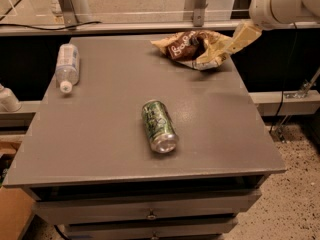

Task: Move brown chip bag near blue plastic bottle

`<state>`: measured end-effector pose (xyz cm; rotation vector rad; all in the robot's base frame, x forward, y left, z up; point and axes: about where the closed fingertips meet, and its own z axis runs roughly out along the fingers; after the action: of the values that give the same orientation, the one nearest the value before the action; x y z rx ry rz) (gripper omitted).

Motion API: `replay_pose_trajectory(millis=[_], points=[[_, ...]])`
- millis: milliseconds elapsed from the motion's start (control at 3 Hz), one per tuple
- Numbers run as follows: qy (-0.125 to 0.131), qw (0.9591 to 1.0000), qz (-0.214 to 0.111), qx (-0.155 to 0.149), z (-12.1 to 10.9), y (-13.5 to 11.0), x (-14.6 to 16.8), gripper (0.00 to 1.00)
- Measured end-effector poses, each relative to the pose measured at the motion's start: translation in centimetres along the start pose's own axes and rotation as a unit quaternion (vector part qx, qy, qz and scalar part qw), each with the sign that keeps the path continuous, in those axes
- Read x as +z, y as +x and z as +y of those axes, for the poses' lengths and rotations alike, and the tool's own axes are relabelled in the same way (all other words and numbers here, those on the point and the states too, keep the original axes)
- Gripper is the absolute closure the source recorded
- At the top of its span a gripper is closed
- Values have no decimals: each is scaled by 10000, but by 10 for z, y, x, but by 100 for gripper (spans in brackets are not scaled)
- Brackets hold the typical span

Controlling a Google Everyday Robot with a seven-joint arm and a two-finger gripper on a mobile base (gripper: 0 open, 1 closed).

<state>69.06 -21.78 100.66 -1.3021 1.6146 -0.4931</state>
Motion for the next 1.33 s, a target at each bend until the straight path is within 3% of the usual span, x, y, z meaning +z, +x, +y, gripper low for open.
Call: replay_pose_trajectory(millis=[333,667,1000,1333], points=[[-233,9997,29,12,7,-1,-1,0],[-233,9997,28,12,7,-1,-1,0],[-518,9986,6,79,16,-8,0,0],[-1026,9945,60,213,32,-12,2,0]])
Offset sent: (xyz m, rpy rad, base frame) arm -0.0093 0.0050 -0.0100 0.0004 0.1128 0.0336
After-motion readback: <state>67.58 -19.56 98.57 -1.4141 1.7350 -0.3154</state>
